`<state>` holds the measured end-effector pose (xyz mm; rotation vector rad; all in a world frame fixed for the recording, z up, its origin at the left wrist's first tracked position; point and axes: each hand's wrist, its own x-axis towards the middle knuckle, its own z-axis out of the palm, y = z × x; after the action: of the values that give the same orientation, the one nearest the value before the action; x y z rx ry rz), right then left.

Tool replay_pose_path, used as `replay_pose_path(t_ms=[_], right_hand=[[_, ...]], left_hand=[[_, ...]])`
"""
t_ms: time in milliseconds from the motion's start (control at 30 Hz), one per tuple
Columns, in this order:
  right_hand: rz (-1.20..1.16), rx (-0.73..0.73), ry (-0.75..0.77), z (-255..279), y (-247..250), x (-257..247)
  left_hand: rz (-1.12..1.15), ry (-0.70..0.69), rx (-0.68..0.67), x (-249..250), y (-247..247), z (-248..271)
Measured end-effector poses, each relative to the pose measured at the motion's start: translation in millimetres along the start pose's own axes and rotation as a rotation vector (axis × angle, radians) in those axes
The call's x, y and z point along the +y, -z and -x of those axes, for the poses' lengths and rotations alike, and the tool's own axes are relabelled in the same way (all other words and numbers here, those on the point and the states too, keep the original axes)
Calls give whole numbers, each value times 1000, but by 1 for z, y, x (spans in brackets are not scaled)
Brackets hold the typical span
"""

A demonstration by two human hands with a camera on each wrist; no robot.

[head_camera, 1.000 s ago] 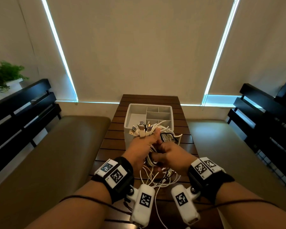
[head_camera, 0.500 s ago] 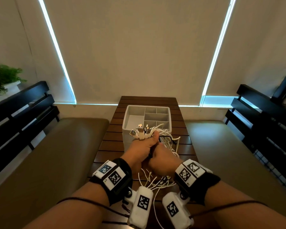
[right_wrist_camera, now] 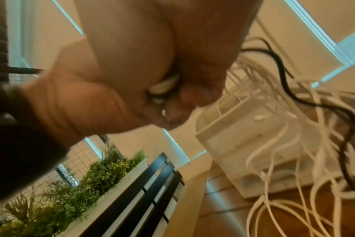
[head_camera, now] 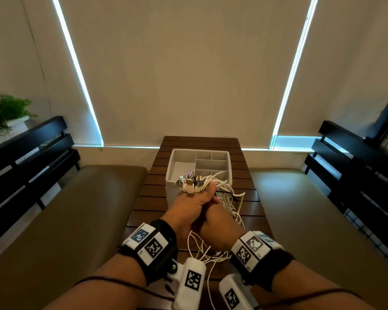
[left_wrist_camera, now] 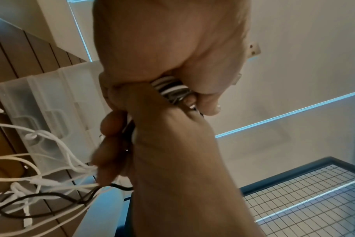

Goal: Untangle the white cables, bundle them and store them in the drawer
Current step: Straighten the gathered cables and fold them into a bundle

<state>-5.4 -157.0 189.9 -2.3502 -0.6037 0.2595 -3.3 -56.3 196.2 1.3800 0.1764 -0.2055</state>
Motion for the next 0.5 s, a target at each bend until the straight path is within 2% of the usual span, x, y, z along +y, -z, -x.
replay_pose_path(t_ms=[67,133,167,300,333,433,500], right_hand=[[0,-152,26,3,13,0],[45,-244,-16,8,30,-4],[65,-220,-16,10,40,-6],[125,188,93,7,85,-9],[182,191,109,1,91,-6],[362,-13,91,-16,93,5],[319,-84,123,-23,85,11]], left_hand=[[-14,-3,0,3,6,-1],[12,-25,13,8,14,-1],[25,-33,14,10,19,-2],[27,-38,-76,13,31,-1],[10,-37,-105,14,32,-1],[-62,-28,-203,14,31,-1],[-35,-45,-219,15,29,1]])
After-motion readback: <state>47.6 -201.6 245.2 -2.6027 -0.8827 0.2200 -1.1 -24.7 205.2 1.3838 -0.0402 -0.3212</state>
